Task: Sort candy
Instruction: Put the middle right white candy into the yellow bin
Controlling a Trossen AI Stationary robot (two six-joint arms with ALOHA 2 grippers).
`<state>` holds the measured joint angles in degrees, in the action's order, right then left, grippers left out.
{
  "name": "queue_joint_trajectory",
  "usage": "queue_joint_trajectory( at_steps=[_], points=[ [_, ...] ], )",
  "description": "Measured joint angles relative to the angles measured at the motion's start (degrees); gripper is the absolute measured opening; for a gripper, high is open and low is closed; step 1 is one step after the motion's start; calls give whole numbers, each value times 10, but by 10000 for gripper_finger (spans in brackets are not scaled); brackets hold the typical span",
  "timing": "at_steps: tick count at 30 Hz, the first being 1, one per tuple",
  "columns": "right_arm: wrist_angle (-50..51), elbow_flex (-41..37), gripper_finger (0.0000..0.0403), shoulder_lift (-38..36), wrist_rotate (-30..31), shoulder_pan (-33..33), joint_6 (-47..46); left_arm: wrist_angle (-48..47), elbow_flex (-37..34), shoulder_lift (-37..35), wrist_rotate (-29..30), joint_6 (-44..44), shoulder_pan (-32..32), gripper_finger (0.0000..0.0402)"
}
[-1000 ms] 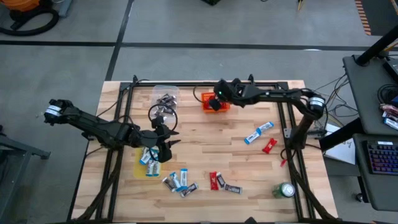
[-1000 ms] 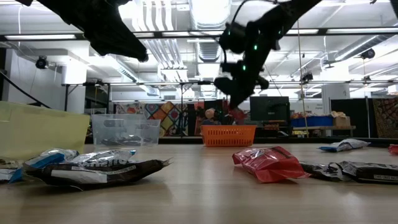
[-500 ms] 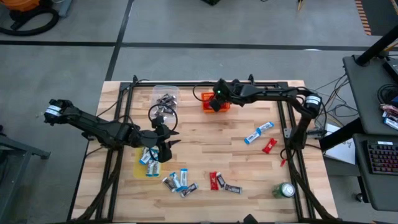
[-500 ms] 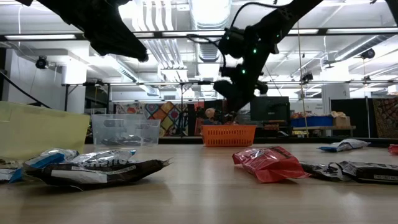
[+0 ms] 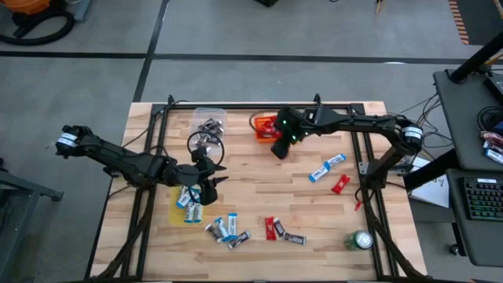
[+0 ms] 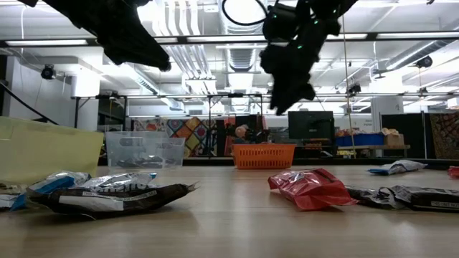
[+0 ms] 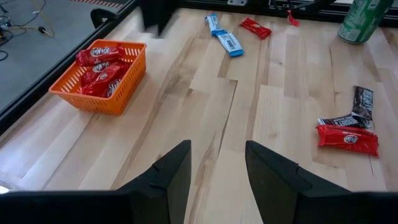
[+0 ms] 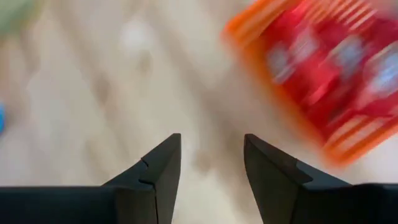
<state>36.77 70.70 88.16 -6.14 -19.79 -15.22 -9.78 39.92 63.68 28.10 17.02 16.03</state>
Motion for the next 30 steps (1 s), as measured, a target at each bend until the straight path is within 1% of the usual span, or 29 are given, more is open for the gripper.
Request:
queue_joint_trajectory(
  at_steps=[2,5,7,9,11,12,15,20,26,30],
  points=[
    [56,0,158,-7,-22,15,24,0,0,0,0,0,0,135],
    [145,-1,153,-10,-23,40,27,1,0,0,0,0,0,135],
    [201,-2,149,-10,-18,55,-1,1,0,0,0,0,0,135],
    [239,-3,146,-7,-2,68,-50,1,0,0,0,0,0,135],
    [272,-4,144,-1,12,80,-75,1,0,0,0,0,0,135],
    [286,-5,144,2,12,86,-66,1,0,0,0,0,0,135],
    [325,-8,148,8,25,110,18,0,0,0,0,0,0,135],
    [337,-30,158,16,91,152,113,-1,0,0,0,0,0,135],
    [335,-62,162,28,152,184,176,-1,0,0,0,-8,0,135],
    [328,-90,162,28,158,186,194,-1,0,0,0,-10,0,135]
  ],
)
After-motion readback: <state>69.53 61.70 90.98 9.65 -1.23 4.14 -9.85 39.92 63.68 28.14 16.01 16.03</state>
